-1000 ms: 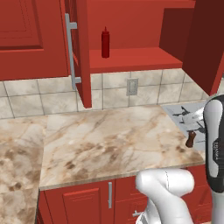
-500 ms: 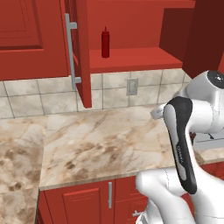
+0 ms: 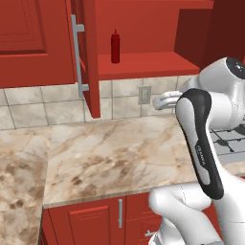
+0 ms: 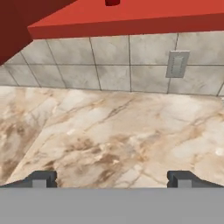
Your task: Take 2 condiments from the cabinet and move them on the counter near the stove.Make sure the condiments are lined up with each other, next to each other.
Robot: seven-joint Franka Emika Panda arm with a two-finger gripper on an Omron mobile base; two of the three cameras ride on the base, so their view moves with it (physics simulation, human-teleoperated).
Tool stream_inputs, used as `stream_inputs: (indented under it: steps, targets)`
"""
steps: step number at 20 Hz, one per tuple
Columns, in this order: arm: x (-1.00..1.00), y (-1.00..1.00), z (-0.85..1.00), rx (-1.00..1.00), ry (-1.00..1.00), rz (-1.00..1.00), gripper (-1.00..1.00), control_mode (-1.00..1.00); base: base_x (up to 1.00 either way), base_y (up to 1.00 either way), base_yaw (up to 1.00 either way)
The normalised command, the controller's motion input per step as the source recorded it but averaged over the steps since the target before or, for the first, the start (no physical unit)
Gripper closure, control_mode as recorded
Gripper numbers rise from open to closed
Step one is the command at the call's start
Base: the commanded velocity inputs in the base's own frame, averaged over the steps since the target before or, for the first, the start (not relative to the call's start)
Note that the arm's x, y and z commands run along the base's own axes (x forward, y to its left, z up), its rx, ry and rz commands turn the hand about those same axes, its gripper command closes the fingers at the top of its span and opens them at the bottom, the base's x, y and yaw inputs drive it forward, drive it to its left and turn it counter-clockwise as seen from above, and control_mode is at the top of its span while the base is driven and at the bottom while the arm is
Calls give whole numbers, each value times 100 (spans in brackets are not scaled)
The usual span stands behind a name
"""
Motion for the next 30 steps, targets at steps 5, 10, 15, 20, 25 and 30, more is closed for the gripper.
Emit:
stream_inputs:
  steps: [5, 10, 15, 20, 25, 30]
  targets:
    - [13, 26, 58, 16, 0, 0, -100, -100, 0, 0, 0]
    - [18, 42, 18, 0, -5, 0, -100, -100, 0, 0, 0]
    - [26, 19, 9, 0, -18, 0, -100, -100, 0, 0, 0]
    - [41, 0, 24, 0, -7, 0, -100, -100, 0, 0, 0]
    - [39, 0, 33, 0, 0, 0, -100, -100, 0, 0, 0]
    - [51, 0, 13, 0, 0, 0, -100, -100, 0, 0, 0]
